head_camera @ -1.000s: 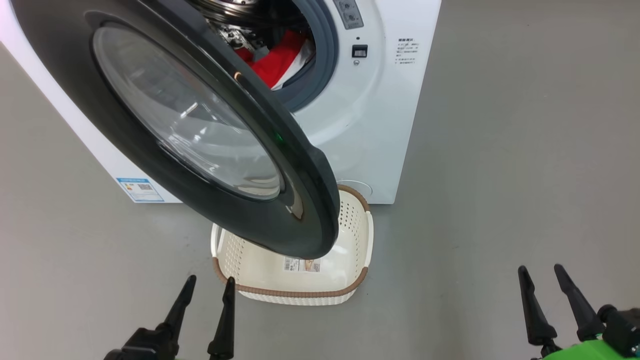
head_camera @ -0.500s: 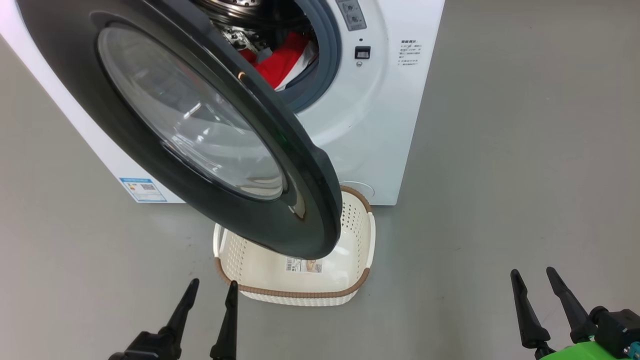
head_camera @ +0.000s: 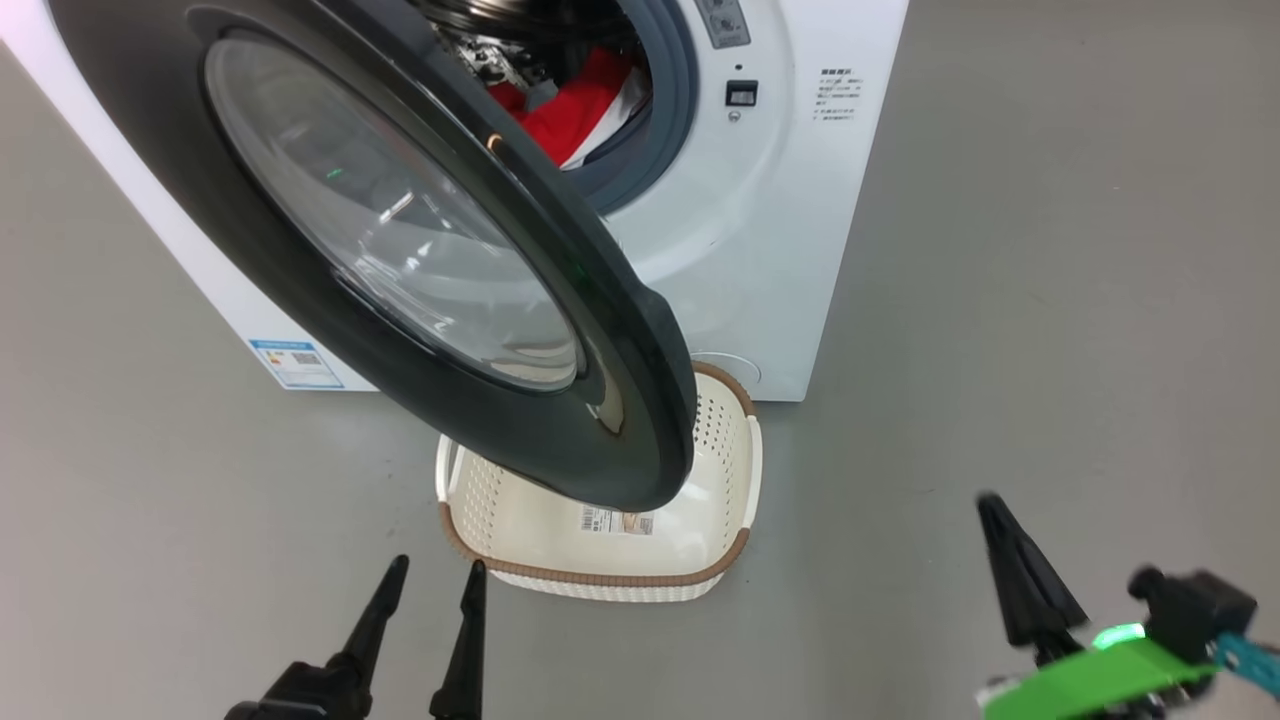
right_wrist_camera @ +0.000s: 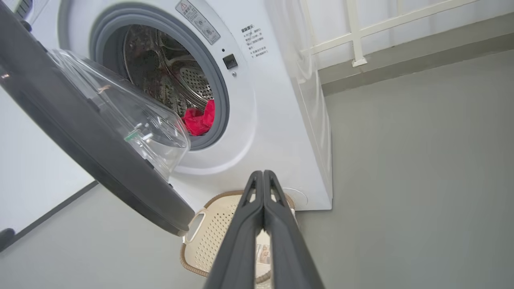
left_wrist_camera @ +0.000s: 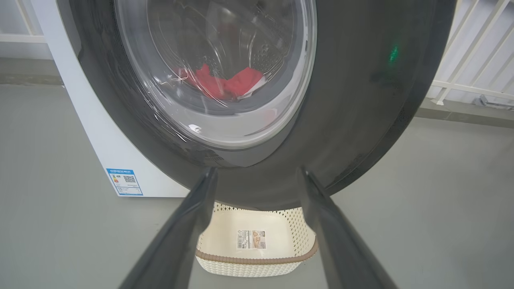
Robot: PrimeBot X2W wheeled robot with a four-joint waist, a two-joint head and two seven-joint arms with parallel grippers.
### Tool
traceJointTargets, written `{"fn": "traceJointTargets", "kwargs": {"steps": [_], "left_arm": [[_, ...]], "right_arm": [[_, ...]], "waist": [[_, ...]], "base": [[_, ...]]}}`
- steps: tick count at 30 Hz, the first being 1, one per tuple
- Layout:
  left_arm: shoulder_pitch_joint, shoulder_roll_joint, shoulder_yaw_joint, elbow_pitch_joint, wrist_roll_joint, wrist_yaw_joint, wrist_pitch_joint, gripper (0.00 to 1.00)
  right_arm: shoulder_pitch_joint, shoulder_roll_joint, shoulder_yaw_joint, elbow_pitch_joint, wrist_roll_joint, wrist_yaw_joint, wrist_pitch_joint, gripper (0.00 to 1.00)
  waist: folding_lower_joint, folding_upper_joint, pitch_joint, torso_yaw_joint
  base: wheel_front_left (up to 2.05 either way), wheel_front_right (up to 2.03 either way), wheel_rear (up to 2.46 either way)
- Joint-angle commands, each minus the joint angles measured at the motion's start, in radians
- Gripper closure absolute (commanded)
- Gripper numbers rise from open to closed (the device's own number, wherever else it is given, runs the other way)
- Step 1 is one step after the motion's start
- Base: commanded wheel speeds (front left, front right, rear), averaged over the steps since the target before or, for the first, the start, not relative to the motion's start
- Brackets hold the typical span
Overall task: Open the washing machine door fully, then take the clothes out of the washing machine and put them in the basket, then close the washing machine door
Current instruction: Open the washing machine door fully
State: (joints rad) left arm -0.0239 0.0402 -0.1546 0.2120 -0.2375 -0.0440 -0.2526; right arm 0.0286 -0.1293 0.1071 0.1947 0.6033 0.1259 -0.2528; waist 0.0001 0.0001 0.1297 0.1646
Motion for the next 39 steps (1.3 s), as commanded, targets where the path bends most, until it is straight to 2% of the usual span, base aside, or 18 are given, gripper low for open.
{"fn": "traceJointTargets", "kwargs": {"steps": [1,5,10,17,22,26,28,34,39], "left_arm": [[-0.021,0.01,0.026,-0.025,0.001,0.005,-0.009,0.0],[-0.03,0.01,0.012,-0.023,-0.003,0.006,-0.009,0.0],[-0.052,0.01,-0.003,-0.026,-0.014,0.009,-0.009,0.0],[-0.075,0.01,-0.033,-0.03,-0.037,0.019,-0.009,0.0],[-0.087,0.01,-0.06,-0.021,-0.048,0.015,-0.009,0.0],[-0.099,0.01,-0.078,-0.022,-0.061,0.017,-0.009,0.0],[-0.102,0.01,-0.083,-0.023,-0.065,0.018,-0.009,0.0],[-0.11,0.01,-0.106,-0.026,-0.085,0.023,-0.009,0.0],[-0.11,0.01,-0.123,-0.031,-0.099,0.029,-0.009,0.0]], "right_arm": [[-0.054,-0.024,0.045,-0.03,0.04,0.005,-0.009,1.0],[-0.148,-0.044,0.097,-0.052,0.158,0.005,-0.009,1.0],[-0.275,-0.066,0.142,-0.086,0.358,0.005,-0.009,1.0],[-0.441,-0.14,0.274,-0.105,0.717,0.005,0.014,1.0],[-0.535,-0.176,0.326,-0.077,0.956,0.005,0.203,1.0],[-0.587,-0.183,0.309,-0.076,1.073,0.005,0.358,1.0],[-0.598,-0.186,0.303,-0.072,1.089,0.005,0.395,1.0],[-0.637,-0.188,0.301,0.001,1.185,0.005,0.65,1.0],[-0.666,-0.181,0.308,0.059,1.207,0.005,0.796,1.0]], "waist": [[0.0,-0.0001,0.004,0.004],[0.0,-0.0001,0.018,0.014],[0.0,-0.0001,0.044,0.036],[0.0,-0.0001,0.079,0.066],[0.0,-0.0001,0.097,0.083],[0.0,-0.0001,0.115,0.1],[0.0,-0.0001,0.119,0.105],[0.0,-0.0001,0.135,0.131],[0.0,-0.0001,0.141,0.148]], "base": [[0.0,0.0,0.0],[0.0,0.0,0.0],[0.0,0.0,0.0],[0.0,0.0,0.0],[0.0,0.0,0.0],[0.0,0.0,0.0],[0.0,0.0,0.0],[0.0,0.0,0.0],[0.0,0.0,0.0]]}}
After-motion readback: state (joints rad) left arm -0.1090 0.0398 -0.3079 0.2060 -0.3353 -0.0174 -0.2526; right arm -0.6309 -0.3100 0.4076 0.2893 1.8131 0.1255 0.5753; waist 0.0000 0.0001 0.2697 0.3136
